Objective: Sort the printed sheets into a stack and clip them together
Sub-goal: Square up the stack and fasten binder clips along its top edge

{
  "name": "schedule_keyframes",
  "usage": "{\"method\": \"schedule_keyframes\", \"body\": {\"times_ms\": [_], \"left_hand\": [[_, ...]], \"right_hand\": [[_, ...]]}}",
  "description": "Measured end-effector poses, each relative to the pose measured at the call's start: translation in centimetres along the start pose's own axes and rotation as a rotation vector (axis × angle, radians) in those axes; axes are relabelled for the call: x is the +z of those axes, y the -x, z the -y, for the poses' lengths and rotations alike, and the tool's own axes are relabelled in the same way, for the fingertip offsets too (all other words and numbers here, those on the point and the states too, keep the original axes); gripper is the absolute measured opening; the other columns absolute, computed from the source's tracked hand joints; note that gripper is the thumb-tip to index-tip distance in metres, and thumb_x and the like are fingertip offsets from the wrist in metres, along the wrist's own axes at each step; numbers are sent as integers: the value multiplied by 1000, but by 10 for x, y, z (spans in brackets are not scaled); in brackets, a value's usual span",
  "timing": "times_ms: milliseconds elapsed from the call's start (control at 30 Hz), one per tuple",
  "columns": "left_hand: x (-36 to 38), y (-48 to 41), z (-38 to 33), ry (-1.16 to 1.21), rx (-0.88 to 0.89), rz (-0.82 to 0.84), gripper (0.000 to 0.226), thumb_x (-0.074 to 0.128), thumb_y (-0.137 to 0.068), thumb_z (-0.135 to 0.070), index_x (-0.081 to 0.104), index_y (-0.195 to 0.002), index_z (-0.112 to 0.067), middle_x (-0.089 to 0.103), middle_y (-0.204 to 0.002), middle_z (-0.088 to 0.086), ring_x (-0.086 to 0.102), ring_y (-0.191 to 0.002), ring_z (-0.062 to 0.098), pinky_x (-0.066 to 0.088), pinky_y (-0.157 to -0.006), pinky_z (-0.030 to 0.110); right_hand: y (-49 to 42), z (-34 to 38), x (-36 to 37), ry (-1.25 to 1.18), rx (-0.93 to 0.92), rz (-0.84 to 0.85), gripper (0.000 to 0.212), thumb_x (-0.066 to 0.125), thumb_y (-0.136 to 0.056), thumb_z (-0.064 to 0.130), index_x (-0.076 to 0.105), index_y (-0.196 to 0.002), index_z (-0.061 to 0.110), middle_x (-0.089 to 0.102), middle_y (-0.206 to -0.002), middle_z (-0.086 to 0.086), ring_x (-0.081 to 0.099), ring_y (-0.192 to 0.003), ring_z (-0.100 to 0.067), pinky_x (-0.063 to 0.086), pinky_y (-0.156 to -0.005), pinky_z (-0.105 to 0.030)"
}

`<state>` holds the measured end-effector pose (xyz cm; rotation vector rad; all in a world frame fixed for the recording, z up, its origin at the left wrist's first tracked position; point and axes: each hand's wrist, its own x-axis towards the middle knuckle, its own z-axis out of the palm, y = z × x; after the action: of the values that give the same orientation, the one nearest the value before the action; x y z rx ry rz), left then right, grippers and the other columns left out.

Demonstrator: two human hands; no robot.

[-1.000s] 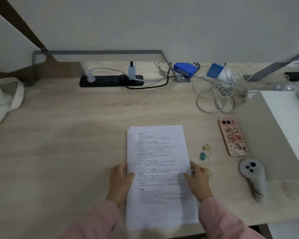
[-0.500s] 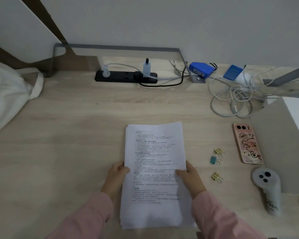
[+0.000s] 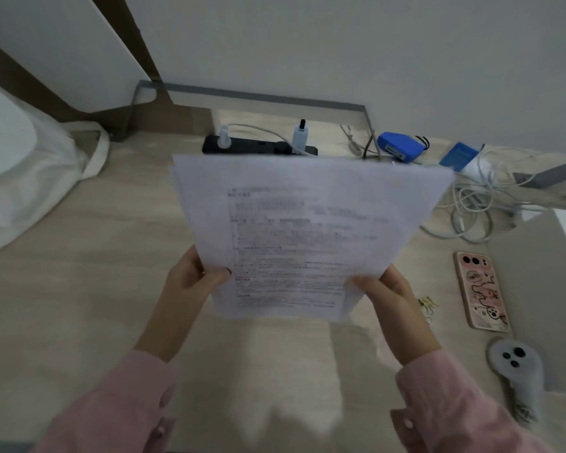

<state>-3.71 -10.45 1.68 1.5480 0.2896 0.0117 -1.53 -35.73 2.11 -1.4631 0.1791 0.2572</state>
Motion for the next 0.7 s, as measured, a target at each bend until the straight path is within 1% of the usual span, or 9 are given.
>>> {"method": "schedule_keyframes", "body": {"times_ms": [100, 233, 300, 367, 433, 500, 600, 633, 700], "left_hand": [[6, 5, 8, -59, -8, -45, 20, 59, -67, -11, 61, -87, -17, 69, -69, -27, 60, -66, -12, 46, -60, 6], [10, 7, 1, 21, 21, -74, 23, 54, -66, -15, 64, -86, -17, 71, -71, -25, 62, -67, -10, 46, -59, 6], [7, 9, -5, 54, 80, -93, 20, 57, -65, -14, 63, -83, -20, 70, -70, -24, 62, -67, -10, 46, -60, 7], [3, 11, -3, 29, 114, -104, 20, 61, -61, -21, 63, -81, -20, 69, -70, -21, 61, -68, -5, 47, -61, 11], [0, 14, 6, 12, 92, -105, 22, 61, -63, -23, 63, -85, -21, 70, -75, -19, 63, -73, 2, 49, -63, 15], [0, 18, 7, 37, 73, -80, 32, 64, -63, -25, 63, -94, -21, 72, -84, -20, 66, -84, 6, 50, -65, 13], [2, 20, -11, 104, 139, -87, 25, 65, -76, -13, 60, -98, -22, 72, -84, -24, 65, -80, -6, 47, -65, 7], [2, 21, -20, 126, 175, -103, 19, 62, -79, -17, 60, -97, -22, 72, -83, -24, 65, -78, -8, 47, -65, 6], [2, 20, -39, 129, 252, -162, 20, 58, -76, -39, 61, -90, -25, 70, -79, -22, 62, -75, -8, 47, -65, 8]], "right_hand": [[-1, -12, 9, 36, 50, -64, 29, 50, -84, -6, 66, -97, 15, 72, -90, 8, 66, -87, -6, 51, -70, -16], [0, -11, 20, 8, 23, -84, 28, 49, -84, -6, 67, -94, 13, 69, -96, 0, 63, -92, -17, 50, -81, -30], [1, -5, 20, -27, -40, -76, 29, 48, -83, -7, 67, -94, 12, 71, -91, 5, 64, -89, -12, 52, -78, -25], [2, -3, 20, -37, -69, -68, 30, 47, -82, -10, 66, -97, 9, 71, -89, 7, 64, -85, -6, 52, -72, -17], [1, -10, 23, 11, -39, -65, 32, 47, -83, -11, 65, -98, 11, 70, -90, 7, 65, -84, -2, 52, -71, -15], [3, -18, 27, 37, 11, -68, 34, 48, -83, -10, 66, -95, 16, 70, -91, 7, 65, -82, 0, 52, -70, -17], [5, -21, 31, 27, 26, -87, 31, 48, -83, -10, 67, -93, 13, 69, -93, -1, 64, -83, -7, 51, -75, -22], [7, -20, 31, 19, 24, -93, 31, 47, -82, -11, 67, -91, 12, 68, -92, -2, 63, -82, -7, 50, -76, -24], [8, -19, 31, 17, 14, -98, 32, 46, -81, -13, 66, -86, 11, 67, -87, -1, 63, -74, -1, 49, -72, -22]]}}
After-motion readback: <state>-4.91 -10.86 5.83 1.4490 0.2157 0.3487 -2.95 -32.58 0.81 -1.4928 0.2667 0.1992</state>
